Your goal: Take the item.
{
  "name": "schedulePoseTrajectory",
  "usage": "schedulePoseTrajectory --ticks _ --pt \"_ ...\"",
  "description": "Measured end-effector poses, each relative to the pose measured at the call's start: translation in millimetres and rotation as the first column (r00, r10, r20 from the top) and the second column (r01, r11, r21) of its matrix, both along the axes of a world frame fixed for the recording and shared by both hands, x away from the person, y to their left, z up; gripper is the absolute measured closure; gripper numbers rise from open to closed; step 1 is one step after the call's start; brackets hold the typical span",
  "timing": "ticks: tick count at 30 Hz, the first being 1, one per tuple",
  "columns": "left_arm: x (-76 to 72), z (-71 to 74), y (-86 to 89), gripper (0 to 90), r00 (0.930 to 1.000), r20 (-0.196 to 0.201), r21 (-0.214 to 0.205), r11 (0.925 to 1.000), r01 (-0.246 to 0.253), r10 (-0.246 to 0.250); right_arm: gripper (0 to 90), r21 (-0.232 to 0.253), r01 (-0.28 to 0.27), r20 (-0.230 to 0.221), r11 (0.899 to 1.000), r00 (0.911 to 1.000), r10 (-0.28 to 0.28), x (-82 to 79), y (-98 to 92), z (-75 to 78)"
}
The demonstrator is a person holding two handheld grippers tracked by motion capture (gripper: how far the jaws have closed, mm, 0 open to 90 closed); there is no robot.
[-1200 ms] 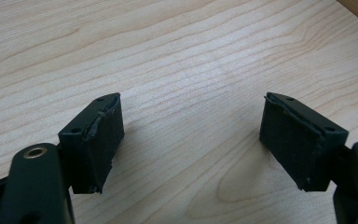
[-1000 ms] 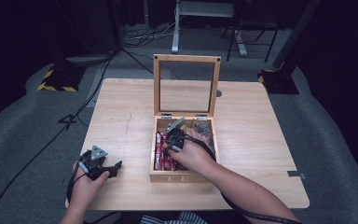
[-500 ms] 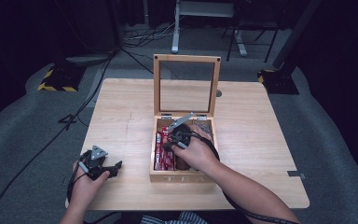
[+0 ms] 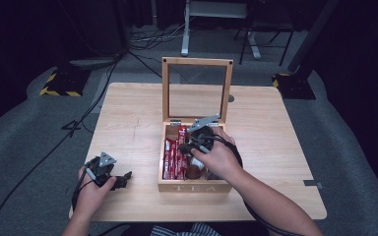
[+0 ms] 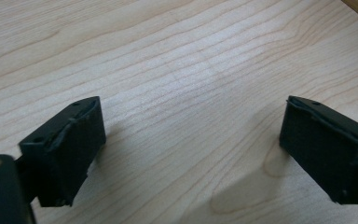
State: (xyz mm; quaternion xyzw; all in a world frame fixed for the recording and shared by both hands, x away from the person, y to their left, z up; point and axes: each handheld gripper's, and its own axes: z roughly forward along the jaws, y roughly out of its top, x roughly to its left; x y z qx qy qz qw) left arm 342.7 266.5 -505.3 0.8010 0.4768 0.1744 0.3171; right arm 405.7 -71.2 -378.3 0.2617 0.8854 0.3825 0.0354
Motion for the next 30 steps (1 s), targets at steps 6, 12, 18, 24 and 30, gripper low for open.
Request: schedulePoseTrajectory --ticks 6,12,18,24,30 --pt "2.3 -0.4 -0.7 0.2 0.9998 -0.01 0.01 0.9998 0.02 -0.02 88.3 0.037 0.015 0.027 0.999 0.9995 -0.016 -3.7 -22.9 12.1" --pt "2.4 -0.4 -0.7 0.1 0.9998 -0.01 0.01 0.9998 0.02 -0.02 88.3 0.049 0.055 0.055 0.997 0.9968 -0.058 -3.0 -52.9 22.7" --pt "3.0 -0.4 -1.0 0.0 0.9998 -0.011 0.008 0.9998 0.018 -0.018 88.3 0.053 0.081 0.067 0.995 0.9942 -0.085 -1.1 -74.3 26.6" --pt "4.0 -0.5 -1.4 0.0 0.9998 -0.011 0.006 0.9999 0.016 -0.016 88.2 0.062 0.113 0.076 0.992 0.9901 -0.118 -0.9 -99.4 30.5" --pt "3.9 -0.4 -1.5 0.0 0.9998 -0.012 0.007 0.9999 0.014 -0.014 88.2 0.058 0.143 0.093 0.988 0.9847 -0.148 1.3 -123.9 32.4"
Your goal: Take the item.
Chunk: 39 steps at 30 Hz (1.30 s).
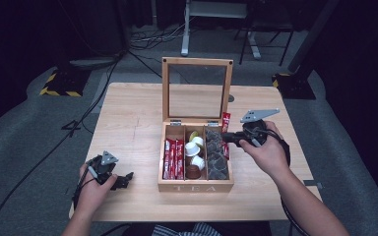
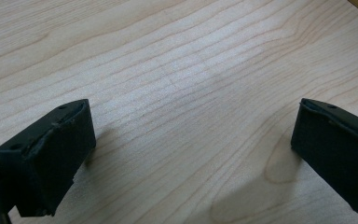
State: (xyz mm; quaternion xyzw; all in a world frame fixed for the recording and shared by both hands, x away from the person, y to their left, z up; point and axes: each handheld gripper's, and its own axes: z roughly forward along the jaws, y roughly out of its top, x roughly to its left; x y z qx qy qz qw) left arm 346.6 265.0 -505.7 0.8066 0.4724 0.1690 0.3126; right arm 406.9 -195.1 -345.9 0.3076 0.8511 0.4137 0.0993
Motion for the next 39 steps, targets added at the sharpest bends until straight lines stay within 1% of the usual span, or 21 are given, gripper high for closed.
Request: schedulePoseTrajectory --ticks 3,4,5,6,9,11,12,16,20,24,25,27,28,29,31,32,33,35,36,37,39 --pt "0.1 -0.1 0.0 0.0 1.0 0.002 0.0 1.0 0.001 -0.001 88.1 0.01 0.019 0.002 1.0 0.9998 -0.019 1.5 -10.6 -0.9" --pt "0.1 -0.1 0.0 0.0 1.0 0.002 0.0 1.0 0.001 -0.001 88.1 0.01 0.019 0.002 1.0 0.9998 -0.019 1.5 -10.6 -0.9" --pt "0.0 0.0 0.0 0.0 1.0 0.0 0.0 1.0 0.0 0.0 88.1 0.004 0.027 0.007 1.0 0.9996 -0.027 2.1 -14.2 -1.3" --pt "0.1 0.0 0.0 0.0 1.0 0.001 0.001 1.0 0.001 -0.001 88.1 -0.013 0.042 0.015 0.999 0.999 -0.042 3.7 -21.3 -2.5" --pt "0.0 -0.1 -0.2 0.0 1.0 -0.001 -0.002 1.0 0.001 -0.001 88.1 -0.025 0.063 0.019 0.998 0.9978 -0.063 6.1 -32.3 -4.7" --pt "0.1 -0.1 -0.2 0.0 1.0 -0.001 -0.002 1.0 0.001 -0.001 88.1 -0.028 0.069 0.019 0.997 0.9975 -0.069 6.9 -35.8 -5.5" --pt "0.3 -0.1 -0.1 0.0 1.0 0.001 -0.001 1.0 0.002 -0.002 88.1 -0.039 0.083 0.02 0.996 0.9964 -0.082 8.5 -42.4 -7.4" --pt "0.4 0.0 -0.1 0.0 1.0 0.002 0.001 1.0 0.003 -0.003 88.1 -0.067 0.108 0.036 0.992 0.9938 -0.105 10.9 -54.3 -11.8" --pt "0.4 0.0 -0.1 0.0 1.0 0.002 0.001 1.0 0.003 -0.003 88.1 -0.088 0.134 0.029 0.987 0.9909 -0.132 13.9 -66.3 -19.5" --pt "0.3 0.0 -0.1 0.0 1.0 0.002 0.001 1.0 0.003 -0.003 88.1 -0.087 0.15 0.027 0.985 0.9886 -0.148 15.8 -77.2 -27.0" --pt "0.3 0.0 -0.1 0.0 1.0 0.002 0.001 1.0 0.003 -0.003 88.1 -0.087 0.15 0.027 0.985 0.9886 -0.148 15.8 -77.2 -27.0" --pt "0.3 0.0 -0.1 0.0 1.0 0.002 0.001 1.0 0.003 -0.003 88.1 -0.097 0.16 0.022 0.982 0.987 -0.159 16.7 -83.9 -33.2" --pt "0.3 0.0 -0.1 0.0 1.0 0.002 0.001 1.0 0.003 -0.003 88.1 -0.097 0.16 0.022 0.982 0.987 -0.159 16.7 -83.9 -33.2" --pt "0.3 0.0 -0.1 0.0 1.0 0.002 0.001 1.0 0.003 -0.003 88.1 -0.107 0.166 0.019 0.98 0.9861 -0.165 17.3 -87.8 -38.0" --pt "0.3 0.0 -0.1 0.0 1.0 0.002 0.001 1.0 0.003 -0.003 88.1 -0.107 0.17 0.013 0.98 0.9855 -0.169 17.6 -89.6 -40.5" --pt "0.3 0.0 -0.1 0.0 1.0 0.002 0.001 1.0 0.003 -0.003 88.1 -0.115 0.182 0.006 0.977 0.9832 -0.182 18.0 -92.9 -45.7" --pt "0.3 0.0 -0.1 0.0 1.0 0.002 0.001 1.0 0.003 -0.003 88.1 -0.115 0.182 0.006 0.977 0.9832 -0.182 18.0 -92.9 -45.7" --pt "0.3 0.0 -0.1 0.0 1.0 0.002 0.001 1.0 0.003 -0.003 88.0 -0.122 0.187 -0.001 0.975 0.9821 -0.188 18.8 -96.1 -51.6" --pt "0.3 0.0 -0.1 0.0 1.0 0.002 0.001 1.0 0.003 -0.003 88.0 -0.125 0.191 -0.015 0.974 0.9809 -0.194 19.6 -99.0 -57.9" --pt "0.3 0.0 -0.1 0.0 1.0 0.002 0.001 1.0 0.003 -0.003 88.0 -0.125 0.191 -0.015 0.974 0.9809 -0.194 19.6 -99.0 -57.9" --pt "0.3 0.0 -0.1 0.0 1.0 0.002 0.001 1.0 0.003 -0.003 88.0 -0.133 0.193 -0.03 0.972 0.9796 -0.198 20.5 -102.3 -67.1"
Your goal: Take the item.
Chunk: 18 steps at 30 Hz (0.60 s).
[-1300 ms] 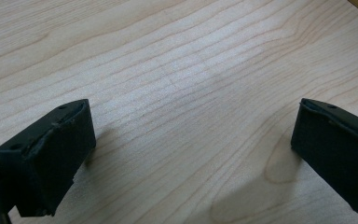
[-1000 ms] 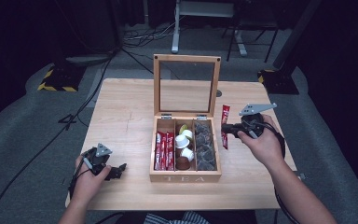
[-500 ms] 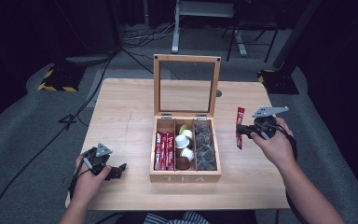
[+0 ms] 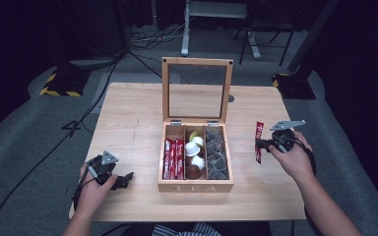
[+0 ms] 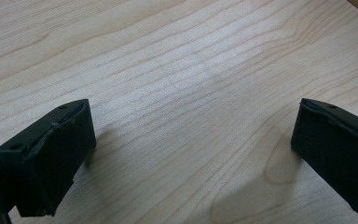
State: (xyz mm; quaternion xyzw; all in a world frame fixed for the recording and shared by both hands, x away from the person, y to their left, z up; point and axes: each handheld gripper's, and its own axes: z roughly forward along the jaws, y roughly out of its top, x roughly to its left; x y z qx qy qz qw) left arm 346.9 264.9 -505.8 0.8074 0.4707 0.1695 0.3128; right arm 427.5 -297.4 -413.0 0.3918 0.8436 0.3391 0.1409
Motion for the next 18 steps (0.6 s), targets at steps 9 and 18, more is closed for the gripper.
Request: schedulePoseTrajectory --ticks 9,18 --pt "0.0 0.0 0.0 0.0 1.0 0.0 0.0 1.0 0.0 0.0 88.0 0.069 0.039 -0.014 0.997 0.9992 -0.038 -4.3 -8.2 -23.3" --pt "0.2 0.0 -0.1 0.0 1.0 0.0 0.0 1.0 0.001 -0.001 88.0 0.123 0.065 -0.071 0.99 0.9959 -0.057 -5.3 -11.8 -46.4"
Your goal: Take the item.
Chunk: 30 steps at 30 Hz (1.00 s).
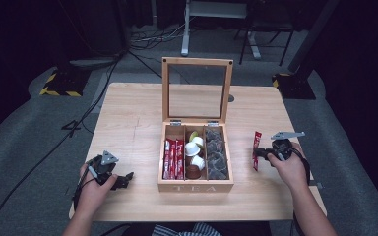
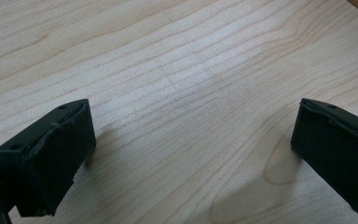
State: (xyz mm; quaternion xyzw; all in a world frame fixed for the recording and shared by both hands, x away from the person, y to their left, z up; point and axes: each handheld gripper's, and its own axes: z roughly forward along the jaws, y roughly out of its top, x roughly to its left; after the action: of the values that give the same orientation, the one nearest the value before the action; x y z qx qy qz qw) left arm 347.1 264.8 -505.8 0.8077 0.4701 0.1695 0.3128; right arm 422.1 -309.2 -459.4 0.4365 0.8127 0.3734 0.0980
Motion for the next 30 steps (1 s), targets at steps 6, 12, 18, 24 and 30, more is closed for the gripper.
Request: schedulePoseTrajectory --ticks 6,12,18,24,30 --pt "0.0 0.1 -0.1 0.0 1.0 -0.001 0.0 1.0 0.002 -0.002 88.0 -0.012 -0.007 -0.039 1.0 0.9992 0.006 -1.0 4.4 -10.5" --pt "0.0 0.3 0.0 0.1 1.0 -0.003 0.001 1.0 0.004 -0.004 87.7 -0.003 -0.001 -0.065 1.0 0.9979 0.0 -0.5 3.3 -14.2" --pt "-0.1 0.3 0.0 0.1 1.0 -0.003 0.001 1.0 0.004 -0.004 84.4 0.006 0.006 -0.105 1.0 0.9944 -0.006 0.4 1.8 -20.1" --pt "0.0 0.3 0.1 0.1 1.0 -0.002 0.002 1.0 0.004 -0.004 70.3 0.028 0.016 -0.094 0.999 0.9955 -0.013 -0.2 2.7 -18.8" --pt "0.0 0.3 0.0 0.1 1.0 -0.003 0.001 1.0 0.004 -0.004 62.0 0.088 0.02 -0.034 0.996 0.9993 -0.017 -3.3 3.0 -5.8"
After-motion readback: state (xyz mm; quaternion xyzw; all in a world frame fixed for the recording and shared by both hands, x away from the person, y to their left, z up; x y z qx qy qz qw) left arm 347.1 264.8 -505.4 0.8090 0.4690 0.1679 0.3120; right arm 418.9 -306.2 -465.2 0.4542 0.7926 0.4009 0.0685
